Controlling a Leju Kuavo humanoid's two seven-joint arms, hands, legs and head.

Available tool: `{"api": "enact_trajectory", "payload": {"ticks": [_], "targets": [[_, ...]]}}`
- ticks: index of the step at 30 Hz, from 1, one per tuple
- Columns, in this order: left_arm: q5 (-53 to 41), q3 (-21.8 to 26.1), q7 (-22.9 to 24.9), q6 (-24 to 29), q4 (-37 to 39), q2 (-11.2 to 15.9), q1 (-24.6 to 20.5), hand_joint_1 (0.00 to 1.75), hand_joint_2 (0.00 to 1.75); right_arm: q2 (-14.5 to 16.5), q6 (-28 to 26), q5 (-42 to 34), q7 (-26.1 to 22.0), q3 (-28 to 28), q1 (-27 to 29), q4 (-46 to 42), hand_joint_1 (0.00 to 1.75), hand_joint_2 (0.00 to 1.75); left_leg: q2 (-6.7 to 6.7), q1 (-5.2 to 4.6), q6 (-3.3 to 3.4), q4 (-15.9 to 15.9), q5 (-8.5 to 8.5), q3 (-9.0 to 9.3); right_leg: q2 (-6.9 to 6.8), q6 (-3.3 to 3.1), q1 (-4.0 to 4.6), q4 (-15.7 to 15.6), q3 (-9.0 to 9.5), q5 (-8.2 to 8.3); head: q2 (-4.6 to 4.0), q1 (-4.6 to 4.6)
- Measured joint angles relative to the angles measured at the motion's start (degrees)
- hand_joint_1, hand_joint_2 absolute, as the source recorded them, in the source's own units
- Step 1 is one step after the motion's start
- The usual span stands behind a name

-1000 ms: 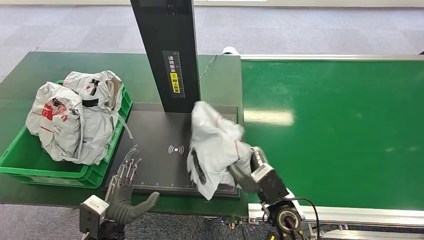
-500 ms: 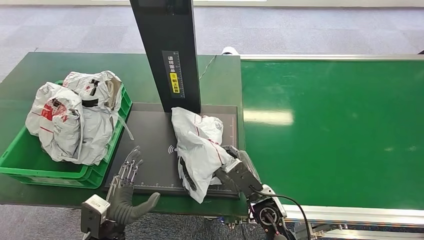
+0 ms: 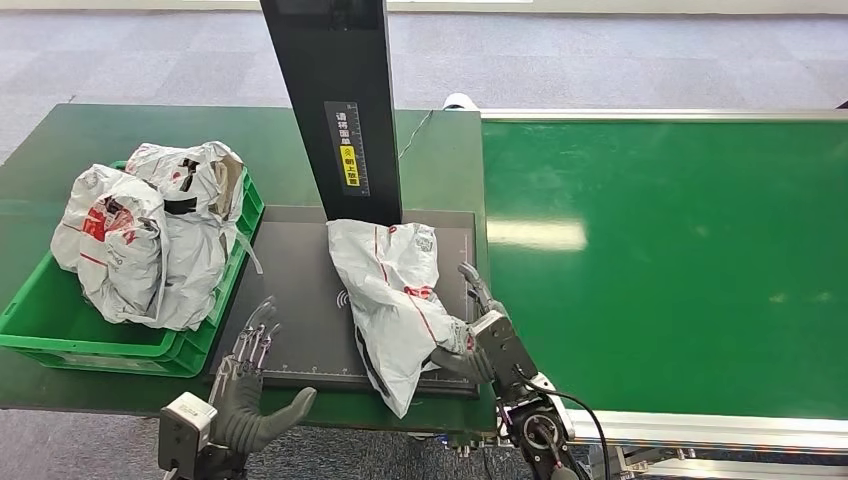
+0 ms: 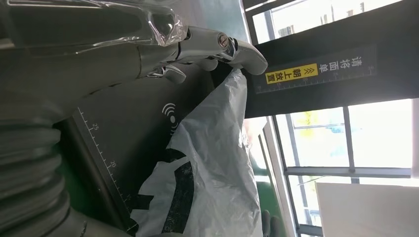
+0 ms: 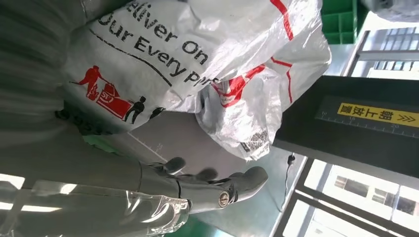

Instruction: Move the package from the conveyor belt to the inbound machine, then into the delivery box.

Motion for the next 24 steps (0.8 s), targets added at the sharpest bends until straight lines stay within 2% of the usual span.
{"api": "enact_trajectory", "payload": {"ticks": [3,12,19,24], "targets": [[0.25,-0.17,-0.07,-0.02,0.02,0.3,-0.04,0.0,1.75,-0.31,4.85,-3.51,-0.09,-0.37,0.74,0.01,0.0,1.75,0.0,0.0,0.0,0.0,0.0,0.0,0.0,0.0,0.01,0.0,-0.01,0.0,0.0,-0.01],[0.46,-0.45,-0.13,-0.64,0.09,0.72,-0.07,0.0,1.75,-0.91,14.55,-12.95,-0.97,-2.62,3.29,0.19,0.0,1.75,0.0,0.0,0.0,0.0,-0.01,-0.02,0.0,0.0,0.0,0.0,-0.01,-0.01,0.0,0.0],[0.35,-0.45,-0.21,-0.64,0.2,0.87,-0.08,0.0,1.75,-0.91,19.91,-18.48,-0.85,-4.48,3.3,1.1,0.0,1.75,0.0,0.0,0.0,0.0,0.0,-0.01,0.0,0.0,0.0,0.0,0.0,0.0,0.0,0.0],[0.14,-0.45,-0.29,-0.64,0.33,0.87,-0.08,0.0,1.75,-0.87,20.93,-19.94,-0.85,-5.21,2.68,1.94,0.0,1.75,0.0,0.0,0.0,0.0,0.0,-0.01,0.0,0.0,0.0,0.0,0.0,0.0,0.0,0.0]]}}
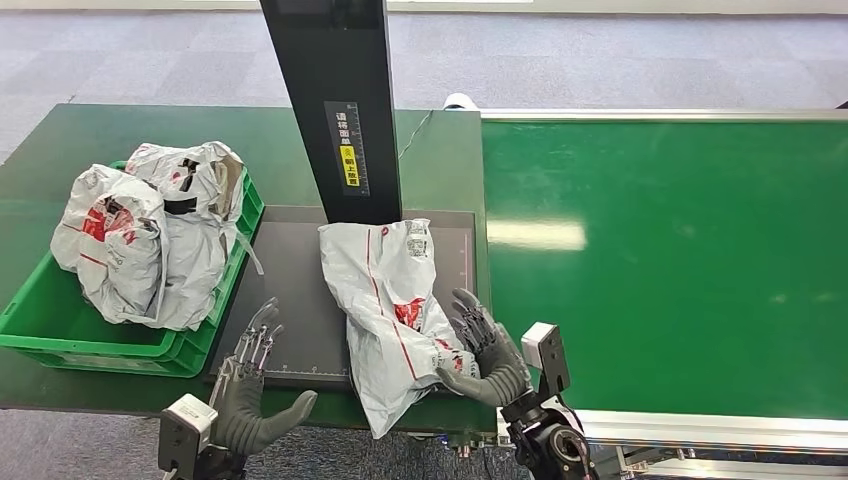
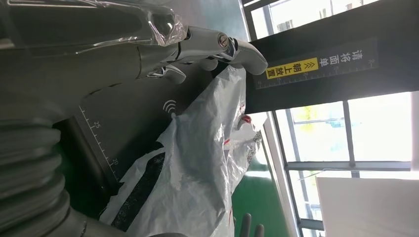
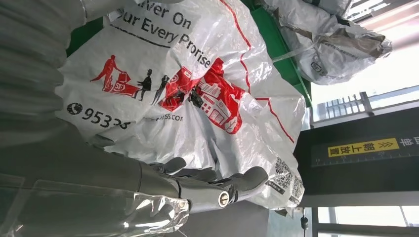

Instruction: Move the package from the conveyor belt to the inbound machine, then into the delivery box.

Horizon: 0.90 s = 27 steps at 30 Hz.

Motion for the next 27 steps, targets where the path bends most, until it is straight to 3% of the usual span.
{"api": "enact_trajectory", "payload": {"ticks": [11,15,21,27], "targets": [[-2.5,-0.08,0.57,1.31,0.36,0.07,-0.23,0.0,1.75,0.38,1.04,-1.53,-0.02,-0.61,-0.97,1.81,0.0,1.75,0.0,0.0,0.0,0.0,0.0,0.01,0.0,0.0,0.0,0.0,-0.01,0.0,0.0,0.0],[-10.8,-1.04,3.36,5.35,1.01,0.29,-1.46,0.0,1.75,0.72,1.26,-2.25,-0.03,-0.69,-1.81,2.77,0.0,1.75,0.0,0.0,0.0,0.0,0.01,0.02,0.0,0.0,0.0,0.0,0.0,0.0,0.0,-0.01],[-31.82,-6.17,9.93,13.19,4.78,0.93,-6.75,0.0,1.75,1.49,1.27,-2.68,-0.17,-0.81,-2.95,4.25,0.0,1.75,-0.01,-0.01,0.01,0.01,0.02,0.04,0.0,0.0,-0.01,0.0,0.03,0.03,0.0,0.01],[-36.57,-12.36,11.69,13.22,8.78,2.01,-11.62,0.0,1.75,1.86,2.0,-3.32,-0.61,-0.89,-3.74,5.48,0.0,1.75,-0.01,0.0,0.0,0.01,0.01,0.03,0.0,0.01,0.0,0.0,0.02,0.03,0.0,-0.01]]}}
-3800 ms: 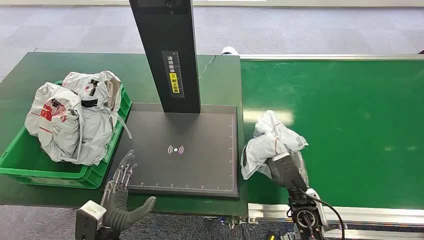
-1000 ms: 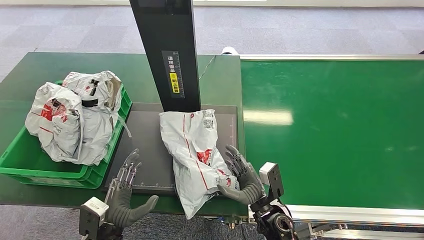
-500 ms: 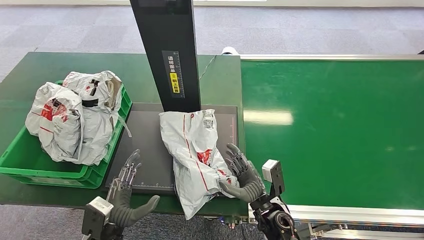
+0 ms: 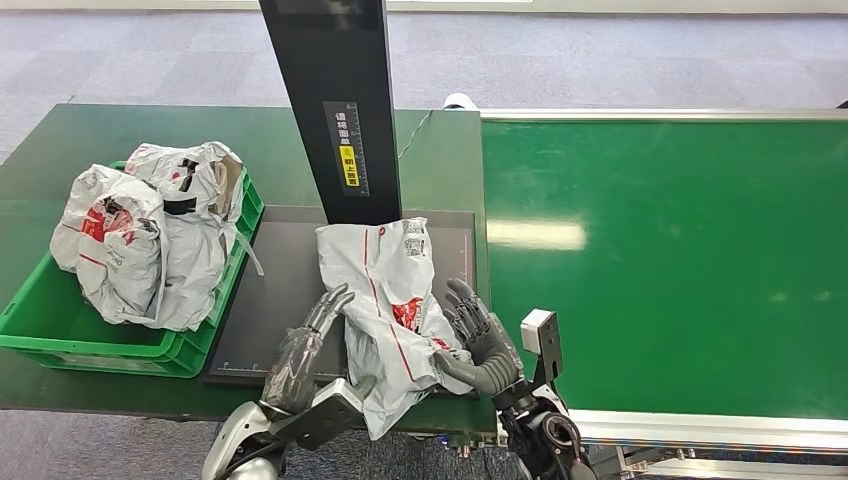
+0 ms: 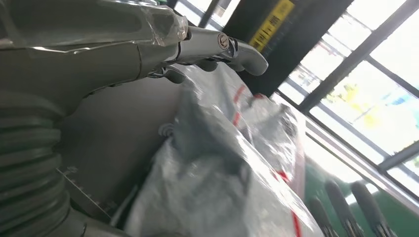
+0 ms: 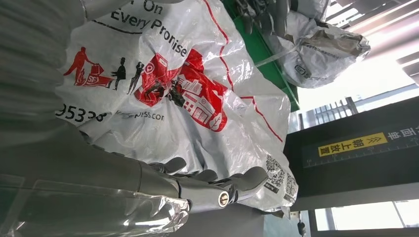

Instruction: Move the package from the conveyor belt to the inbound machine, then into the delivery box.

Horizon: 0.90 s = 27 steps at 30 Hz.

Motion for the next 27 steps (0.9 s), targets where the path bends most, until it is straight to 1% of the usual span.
{"api": "enact_trajectory", "payload": {"ticks": [6,10,20,24,27], "targets": [[-0.28,-4.44,0.01,-1.12,1.62,1.57,-2.49,0.0,1.75,0.01,0.11,-0.28,-0.15,-0.03,-0.68,0.81,0.0,1.75,0.0,0.0,0.0,0.0,0.0,-0.01,0.0,0.0,0.0,0.0,0.0,0.0,0.0,0.01],[-0.31,-5.59,0.01,-1.16,2.25,2.16,-2.99,0.0,1.75,0.01,0.11,-0.38,-0.15,-0.05,-0.9,1.18,0.0,1.75,0.0,0.0,0.0,0.0,0.0,0.0,0.0,0.0,0.0,0.0,0.0,0.0,0.0,0.01],[-0.31,-6.76,0.01,-1.32,2.91,2.95,-3.64,0.0,1.75,0.01,0.11,-0.52,-0.16,-0.1,-1.17,1.81,0.0,1.75,0.0,0.0,0.0,0.0,0.0,0.0,0.0,0.0,0.0,0.0,0.0,0.0,0.0,0.01],[-0.36,-8.85,0.09,-2.29,2.92,3.69,-4.03,0.0,1.75,0.01,0.11,-0.88,-0.25,-0.14,-1.24,2.23,0.0,1.75,0.0,0.0,0.0,0.0,0.0,-0.01,0.0,0.0,0.0,0.0,0.0,0.0,0.0,0.01],[-0.89,-11.17,1.29,-3.66,2.81,4.22,-4.84,0.0,1.75,0.03,0.11,-1.09,-0.12,-0.16,-1.44,2.42,0.0,1.75,0.0,0.0,0.0,0.0,0.0,-0.01,0.0,0.0,0.0,0.0,0.0,0.0,0.0,0.01]]}}
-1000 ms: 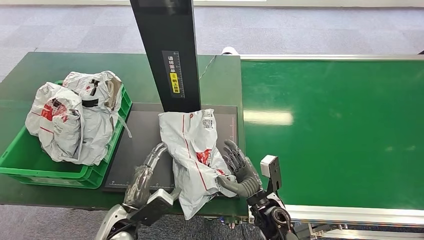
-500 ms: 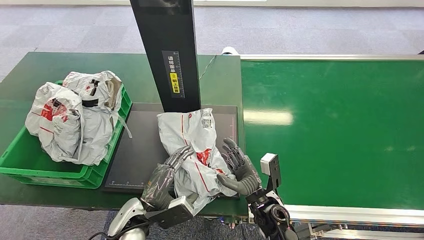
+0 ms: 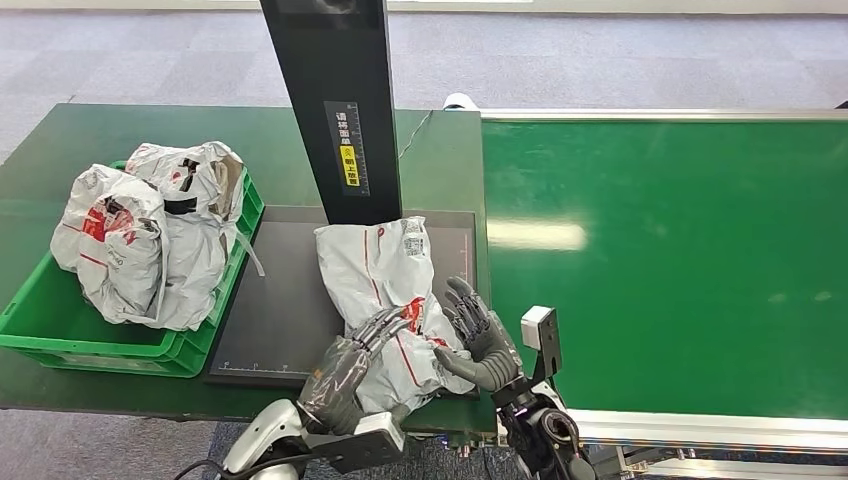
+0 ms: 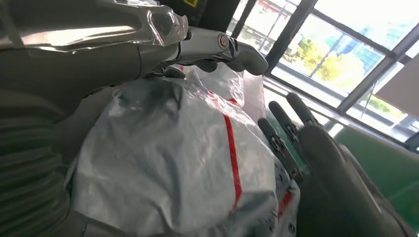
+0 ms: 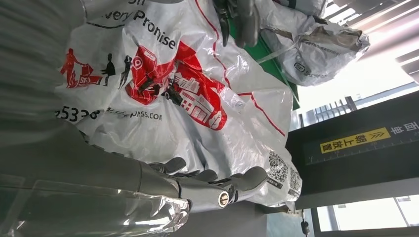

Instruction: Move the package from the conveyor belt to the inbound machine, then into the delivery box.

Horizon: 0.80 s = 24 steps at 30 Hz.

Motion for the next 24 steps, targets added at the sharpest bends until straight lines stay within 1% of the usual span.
{"api": "enact_trajectory", "payload": {"ticks": [4,7,12,13,14,15,17,18,19,20,24], "targets": [[-2.24,-2.89,2.91,-1.9,0.25,0.56,-1.28,0.0,1.75,0.22,0.11,-0.33,0.55,0.14,-0.51,0.12,0.0,1.75,0.0,0.0,0.0,0.0,0.0,0.0,0.0,0.0,0.0,0.0,0.0,0.0,0.0,0.0],[-4.82,-5.15,4.74,-2.21,1.53,0.93,-2.08,0.0,1.75,0.69,0.21,-0.75,0.74,0.33,-0.91,0.12,0.0,1.75,0.0,0.0,0.0,0.0,0.0,0.01,0.0,0.0,0.0,0.0,0.0,0.0,0.0,-0.01],[-7.48,-7.33,6.14,-1.69,5.43,1.44,-3.35,0.0,1.75,1.22,0.46,-1.79,1.26,0.79,-1.06,-0.48,0.0,1.75,0.0,0.0,0.0,0.0,0.0,0.01,0.0,0.0,0.0,0.0,0.0,0.0,0.0,0.0],[-7.73,-7.55,6.22,-1.66,6.17,1.55,-3.53,0.03,1.75,1.27,0.53,-2.02,1.41,0.85,-1.06,-0.69,0.0,1.75,0.0,0.0,0.0,0.0,0.0,0.01,0.0,0.0,0.0,0.0,0.0,0.0,0.0,0.0],[-7.96,-7.73,6.27,-1.65,6.91,1.67,-3.71,0.27,1.75,1.3,0.6,-2.27,1.55,0.92,-1.06,-0.87,0.0,1.75,0.0,0.0,0.0,0.0,0.0,0.01,0.0,0.0,0.0,0.0,0.01,0.0,0.0,0.0],[-8.15,-7.89,6.31,-1.68,7.64,1.77,-3.87,0.61,1.75,1.31,0.67,-2.55,1.67,1.01,-1.06,-1.02,0.0,1.75,0.0,0.0,0.0,0.0,0.0,0.01,0.0,0.0,0.0,0.0,0.01,0.0,0.0,0.0],[-8.39,-8.22,6.29,-1.8,9.02,1.92,-4.2,1.42,1.75,1.33,0.83,-3.33,1.82,1.14,-1.05,-1.25,0.0,1.75,0.0,0.0,0.0,0.0,0.0,0.02,0.0,0.0,0.0,0.0,0.02,0.0,0.0,0.0],[-8.42,-8.35,6.24,-1.85,9.59,1.96,-4.37,1.61,1.75,1.33,0.88,-3.74,1.85,1.16,-1.03,-1.35,0.0,1.75,0.0,0.0,0.0,0.0,0.0,0.03,0.0,0.0,0.0,0.0,0.04,0.0,0.0,0.0],[-8.42,-8.44,6.18,-1.89,10.05,1.99,-4.56,1.71,1.75,1.33,0.91,-4.14,1.86,1.16,-1.0,-1.49,0.0,1.75,0.0,0.0,0.0,0.0,0.0,0.05,0.0,0.0,0.0,0.0,0.06,0.0,0.0,0.01],[-8.42,-8.47,6.12,-1.89,10.39,2.01,-4.72,1.74,1.75,1.33,0.91,-4.46,1.86,1.16,-0.94,-1.63,0.0,1.75,0.0,0.0,0.0,0.0,0.0,0.07,-0.01,0.0,0.0,0.0,0.09,0.0,0.0,0.0],[-8.35,-8.44,5.73,-1.71,10.74,2.15,-5.21,1.75,1.75,1.32,0.92,-5.45,2.11,1.14,-0.32,-2.74,0.0,1.75,-0.02,0.0,0.0,0.0,0.0,0.15,-0.02,0.0,0.0,0.0,0.19,-0.01,0.0,0.0]]}}
